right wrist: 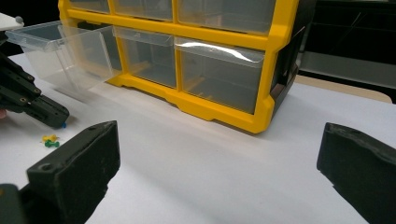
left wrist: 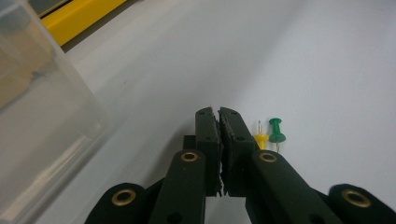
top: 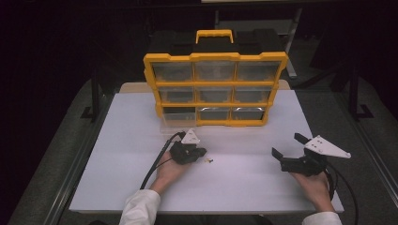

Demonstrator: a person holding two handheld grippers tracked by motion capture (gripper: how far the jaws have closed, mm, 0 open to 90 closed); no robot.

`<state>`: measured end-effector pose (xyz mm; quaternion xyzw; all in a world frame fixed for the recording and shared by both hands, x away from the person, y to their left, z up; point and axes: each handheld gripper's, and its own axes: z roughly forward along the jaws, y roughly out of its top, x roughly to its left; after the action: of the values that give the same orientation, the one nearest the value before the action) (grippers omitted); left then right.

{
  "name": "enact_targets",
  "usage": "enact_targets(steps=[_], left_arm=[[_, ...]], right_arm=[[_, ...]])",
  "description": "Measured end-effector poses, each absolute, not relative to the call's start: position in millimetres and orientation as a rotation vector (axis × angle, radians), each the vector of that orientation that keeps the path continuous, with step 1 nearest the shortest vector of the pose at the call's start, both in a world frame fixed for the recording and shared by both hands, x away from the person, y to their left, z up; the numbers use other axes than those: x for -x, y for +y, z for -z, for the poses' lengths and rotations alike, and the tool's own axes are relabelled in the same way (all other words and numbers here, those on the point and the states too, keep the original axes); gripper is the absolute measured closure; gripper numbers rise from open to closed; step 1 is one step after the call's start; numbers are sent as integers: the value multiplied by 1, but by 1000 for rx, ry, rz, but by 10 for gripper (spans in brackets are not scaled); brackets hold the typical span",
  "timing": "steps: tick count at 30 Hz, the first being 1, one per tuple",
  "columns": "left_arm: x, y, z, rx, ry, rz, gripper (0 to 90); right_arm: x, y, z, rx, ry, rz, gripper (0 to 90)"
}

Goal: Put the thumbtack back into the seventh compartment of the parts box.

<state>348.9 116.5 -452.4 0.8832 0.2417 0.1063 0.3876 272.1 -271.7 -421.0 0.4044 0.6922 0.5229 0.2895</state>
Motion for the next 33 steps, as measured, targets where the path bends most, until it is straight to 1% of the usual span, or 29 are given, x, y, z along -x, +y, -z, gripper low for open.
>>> enact_targets(steps=[13, 22, 28, 33], left_arm=[[-340, 126, 429, -2234, 591, -341, 874], [-338, 133, 406, -2221, 571, -366, 874], [-342, 142, 392, -2180, 591, -361, 875], [-343, 149, 380, -2166, 598, -382, 875]], right_arm=[[-272, -272, 421, -1071, 1855, -1377, 0], [-272, -271, 421, -1066, 1859, -1376, 0], [-271, -272, 421, -1067, 1854, -1378, 0], [-271, -271, 421, -1067, 1853, -1380, 0]])
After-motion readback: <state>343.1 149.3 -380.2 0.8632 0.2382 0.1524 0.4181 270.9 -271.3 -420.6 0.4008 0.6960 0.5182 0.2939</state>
